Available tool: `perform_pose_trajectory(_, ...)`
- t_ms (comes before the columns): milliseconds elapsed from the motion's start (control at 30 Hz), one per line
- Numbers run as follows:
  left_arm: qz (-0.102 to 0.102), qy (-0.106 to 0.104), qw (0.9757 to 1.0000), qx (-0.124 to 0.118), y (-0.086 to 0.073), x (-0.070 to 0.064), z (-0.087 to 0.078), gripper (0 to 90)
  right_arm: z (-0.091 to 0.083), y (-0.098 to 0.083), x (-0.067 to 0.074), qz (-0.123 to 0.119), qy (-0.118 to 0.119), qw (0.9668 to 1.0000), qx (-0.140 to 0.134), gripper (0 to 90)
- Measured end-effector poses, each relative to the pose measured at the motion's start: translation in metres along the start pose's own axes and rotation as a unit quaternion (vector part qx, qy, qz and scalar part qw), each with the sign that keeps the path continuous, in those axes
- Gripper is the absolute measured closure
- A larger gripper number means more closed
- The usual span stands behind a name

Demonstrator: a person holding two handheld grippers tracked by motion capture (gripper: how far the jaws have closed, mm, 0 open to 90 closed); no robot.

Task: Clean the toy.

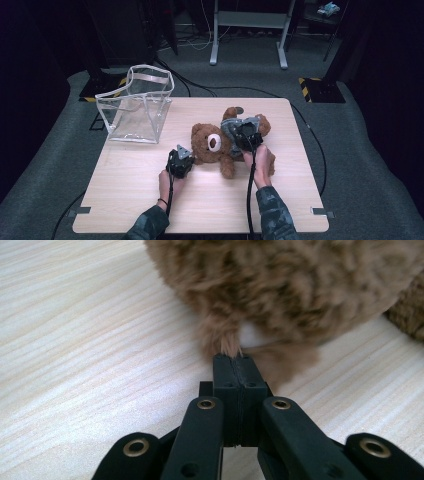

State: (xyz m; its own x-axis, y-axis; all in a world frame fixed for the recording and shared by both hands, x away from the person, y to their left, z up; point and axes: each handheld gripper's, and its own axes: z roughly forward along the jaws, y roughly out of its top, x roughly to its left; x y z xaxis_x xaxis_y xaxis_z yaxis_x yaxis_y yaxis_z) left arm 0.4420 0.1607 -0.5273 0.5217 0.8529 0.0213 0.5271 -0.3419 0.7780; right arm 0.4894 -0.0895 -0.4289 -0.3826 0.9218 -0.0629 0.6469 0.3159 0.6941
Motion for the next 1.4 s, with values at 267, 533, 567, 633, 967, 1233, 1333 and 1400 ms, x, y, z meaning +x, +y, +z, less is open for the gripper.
perform_pose_trajectory(267, 0.001, 0.004, 1.0, 0.002, 0.001, -0.001, 0.001, 90.0, -0.026, 0.02, 0.021, 0.005, 0.06, 0.9973, -0.043, 79.4)
perform_pose_trajectory(533, -0.009, 0.004, 1.0, -0.001, 0.001, 0.001, 0.001, 90.0, 0.008, 0.003, 0.032, 0.01, 0.058, 0.9983, 0.001, 79.4)
perform_pose_trajectory(567, -0.009, 0.005, 0.9999, -0.001, 0.001, 0.001, 0.001, 90.0, 0.003, 0.004, 0.032, 0.01, 0.058, 0.9983, -0.003, 79.3)
perform_pose_trajectory(633, -0.01, 0.007, 0.9999, 0.0, 0.001, 0.001, 0.001, 90.0, -0.009, 0.009, 0.034, 0.011, 0.056, 0.9982, -0.018, 79.1)
perform_pose_trajectory(967, -0.055, 0.013, 0.9984, -0.008, -0.008, 0.018, -0.011, 45.7, -0.021, 0.028, 0.082, -0.039, 0.101, 0.9934, -0.038, 78.6)
perform_pose_trajectory(1233, -0.038, 0.011, 0.9992, -0.003, -0.013, 0.025, -0.015, 32.1, -0.01, 0.014, 0.1, -0.051, 0.112, 0.9919, -0.03, 78.6)
perform_pose_trajectory(1333, -0.03, 0.014, 0.9994, 0.005, -0.015, 0.029, -0.018, 29.7, -0.015, 0.012, 0.104, -0.057, 0.121, 0.9902, -0.039, 78.6)
perform_pose_trajectory(1400, -0.029, 0.019, 0.9994, 0.01, -0.016, 0.032, -0.019, 28.1, -0.015, 0.011, 0.107, -0.063, 0.119, 0.9903, -0.033, 78.6)
